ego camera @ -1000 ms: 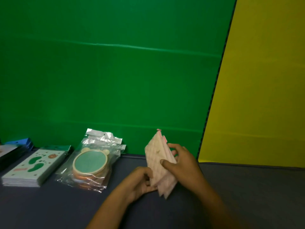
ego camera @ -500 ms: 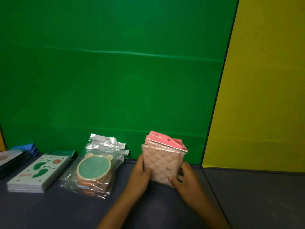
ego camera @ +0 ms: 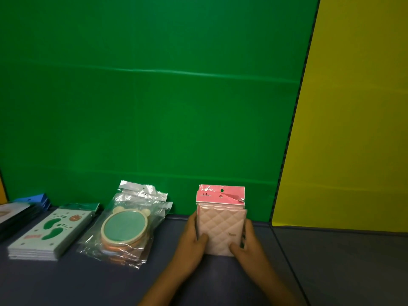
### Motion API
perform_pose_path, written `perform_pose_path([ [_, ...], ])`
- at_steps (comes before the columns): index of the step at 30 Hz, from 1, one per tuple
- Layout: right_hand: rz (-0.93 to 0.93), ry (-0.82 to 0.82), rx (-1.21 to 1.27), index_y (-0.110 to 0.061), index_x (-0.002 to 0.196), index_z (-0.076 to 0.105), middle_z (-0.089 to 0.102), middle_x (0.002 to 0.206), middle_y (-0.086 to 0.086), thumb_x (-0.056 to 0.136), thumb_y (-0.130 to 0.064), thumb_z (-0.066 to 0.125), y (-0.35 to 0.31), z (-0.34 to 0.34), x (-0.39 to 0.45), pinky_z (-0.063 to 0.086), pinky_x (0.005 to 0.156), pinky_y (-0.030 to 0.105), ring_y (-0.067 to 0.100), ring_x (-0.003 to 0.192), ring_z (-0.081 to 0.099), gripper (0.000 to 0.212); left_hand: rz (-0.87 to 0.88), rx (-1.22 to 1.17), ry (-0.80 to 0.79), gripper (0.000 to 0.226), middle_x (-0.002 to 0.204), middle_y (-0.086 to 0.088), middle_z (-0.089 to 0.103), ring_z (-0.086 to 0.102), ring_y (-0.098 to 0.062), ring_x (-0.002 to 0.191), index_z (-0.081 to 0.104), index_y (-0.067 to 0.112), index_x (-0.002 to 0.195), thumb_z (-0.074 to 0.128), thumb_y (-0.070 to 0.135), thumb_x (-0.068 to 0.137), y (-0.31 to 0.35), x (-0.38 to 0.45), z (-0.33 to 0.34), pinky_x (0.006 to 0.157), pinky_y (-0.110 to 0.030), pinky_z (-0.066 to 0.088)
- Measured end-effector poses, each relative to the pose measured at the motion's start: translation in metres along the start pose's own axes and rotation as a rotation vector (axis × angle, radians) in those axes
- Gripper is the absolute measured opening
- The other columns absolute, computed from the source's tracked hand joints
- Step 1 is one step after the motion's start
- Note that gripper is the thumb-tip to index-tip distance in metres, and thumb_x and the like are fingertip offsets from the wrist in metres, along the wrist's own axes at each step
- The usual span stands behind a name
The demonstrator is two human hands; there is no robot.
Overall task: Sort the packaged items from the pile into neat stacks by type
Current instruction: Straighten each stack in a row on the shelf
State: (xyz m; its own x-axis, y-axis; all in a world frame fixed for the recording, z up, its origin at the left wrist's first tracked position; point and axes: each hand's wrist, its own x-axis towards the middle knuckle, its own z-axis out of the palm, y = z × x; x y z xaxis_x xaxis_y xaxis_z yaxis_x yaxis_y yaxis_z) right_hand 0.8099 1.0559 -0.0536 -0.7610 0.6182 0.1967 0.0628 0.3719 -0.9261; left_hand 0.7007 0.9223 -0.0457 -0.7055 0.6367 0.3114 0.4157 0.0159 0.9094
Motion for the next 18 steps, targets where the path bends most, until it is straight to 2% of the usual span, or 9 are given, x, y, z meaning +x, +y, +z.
perform_pose_path([
  [3, 0.001, 0.031, -0.039, -0.014, 0.141, 0.029, 0.055, 0.131, 0.006, 0.07, -0.011, 0.057, -0.006, 0.012, 0.0, 0.045, 0.094, 0.027, 0.021, 0.115, 0.057, 0.076, 0.038, 0.002, 0.017, 0.061, 0.132, 0.002, 0.047, 0.047, 0.004, 0.115, 0.029, 0.024, 0.136, 0.048, 0.009, 0.079, 0.004, -0.003, 0.01, 0.088, 0.003, 0.031],
  [5, -0.003, 0.052, -0.051, -0.008, 0.149, 0.017, 0.05, 0.139, 0.007, 0.067, -0.018, 0.052, -0.005, 0.019, 0.0, 0.044, 0.102, 0.031, 0.022, 0.122, 0.053, 0.089, 0.078, -0.015, 0.04, 0.063, 0.129, 0.005, 0.046, 0.044, 0.014, 0.114, 0.026, 0.025, 0.133, 0.047, 0.009, 0.076, 0.003, -0.005, 0.014, 0.088, 0.004, 0.029],
  [8, -0.002, 0.07, -0.071, -0.012, 0.146, 0.023, 0.052, 0.136, 0.007, 0.07, -0.015, 0.053, -0.004, 0.019, 0.001, 0.044, 0.099, 0.031, 0.024, 0.121, 0.054, 0.081, 0.112, -0.031, 0.05, 0.061, 0.125, 0.021, 0.043, 0.04, 0.027, 0.11, 0.026, 0.031, 0.13, 0.05, 0.002, 0.081, 0.002, -0.006, 0.013, 0.086, 0.005, 0.029],
  [10, -0.019, 0.079, -0.064, -0.013, 0.145, 0.024, 0.052, 0.136, 0.006, 0.071, -0.014, 0.053, -0.005, 0.02, 0.0, 0.045, 0.099, 0.031, 0.023, 0.121, 0.054, 0.079, 0.115, -0.048, 0.076, 0.064, 0.125, 0.026, 0.042, 0.041, 0.026, 0.111, 0.024, 0.031, 0.133, 0.048, 0.011, 0.078, 0.003, -0.007, 0.015, 0.086, 0.005, 0.029],
  [14, -0.048, 0.086, -0.081, -0.011, 0.148, 0.022, 0.047, 0.142, 0.007, 0.069, -0.02, 0.047, -0.005, 0.021, 0.0, 0.041, 0.108, 0.036, 0.022, 0.126, 0.05, 0.084, 0.108, -0.059, 0.088, 0.066, 0.119, 0.026, 0.046, 0.044, 0.029, 0.104, 0.023, 0.029, 0.135, 0.043, 0.011, 0.074, 0.0, -0.005, 0.016, 0.083, 0.006, 0.031],
  [18, -0.061, 0.076, -0.119, -0.012, 0.152, 0.014, 0.039, 0.149, 0.006, 0.072, -0.018, 0.042, -0.004, 0.019, -0.002, 0.037, 0.111, 0.034, 0.021, 0.132, 0.045, 0.086, 0.106, -0.009, 0.085, 0.068, 0.13, 0.017, 0.048, 0.043, 0.024, 0.112, 0.018, 0.029, 0.142, 0.043, 0.015, 0.08, -0.01, -0.006, 0.011, 0.094, 0.0, 0.032],
])
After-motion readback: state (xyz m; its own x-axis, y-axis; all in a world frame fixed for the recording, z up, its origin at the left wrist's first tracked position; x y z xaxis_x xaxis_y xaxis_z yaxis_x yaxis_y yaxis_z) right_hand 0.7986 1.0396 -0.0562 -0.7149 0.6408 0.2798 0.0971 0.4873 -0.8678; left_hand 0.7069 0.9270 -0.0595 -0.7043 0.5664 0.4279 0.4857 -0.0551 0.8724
